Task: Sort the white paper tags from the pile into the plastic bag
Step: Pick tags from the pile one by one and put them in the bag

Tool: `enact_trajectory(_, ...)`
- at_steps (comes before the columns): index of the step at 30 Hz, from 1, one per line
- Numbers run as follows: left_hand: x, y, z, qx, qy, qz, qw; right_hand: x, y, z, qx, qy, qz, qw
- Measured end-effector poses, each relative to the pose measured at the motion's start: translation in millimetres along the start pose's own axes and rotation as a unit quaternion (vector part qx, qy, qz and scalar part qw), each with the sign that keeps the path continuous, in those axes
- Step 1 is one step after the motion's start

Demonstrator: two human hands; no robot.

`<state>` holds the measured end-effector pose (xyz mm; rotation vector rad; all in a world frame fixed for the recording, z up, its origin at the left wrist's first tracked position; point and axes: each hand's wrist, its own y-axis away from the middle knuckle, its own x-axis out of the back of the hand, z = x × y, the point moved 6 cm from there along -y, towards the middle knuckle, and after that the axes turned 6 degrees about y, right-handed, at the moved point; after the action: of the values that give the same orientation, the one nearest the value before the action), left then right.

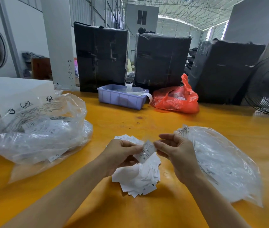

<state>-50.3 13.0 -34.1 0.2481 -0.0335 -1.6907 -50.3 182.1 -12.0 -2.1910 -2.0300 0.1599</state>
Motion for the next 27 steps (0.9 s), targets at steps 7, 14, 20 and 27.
enact_trajectory(7, 8, 2, 14, -0.066, -0.104, 0.004, 0.992, 0, 4, -11, 0.087, 0.128, 0.027, 0.988)
enact_trajectory(14, 108, 38, 106, -0.314, -0.253, 0.356, 0.843, 49, -6, -40, 0.213, 0.344, 0.172, 0.898)
enact_trajectory(20, 209, 69, 103, -0.204, -0.377, 0.572, 0.699, 141, -59, 29, -0.071, 0.577, 0.127, 0.804)
enact_trajectory(27, 216, 47, 83, -0.138, -0.49, 0.564, 0.65, 127, -30, 16, -0.063, 0.596, 0.141, 0.788)
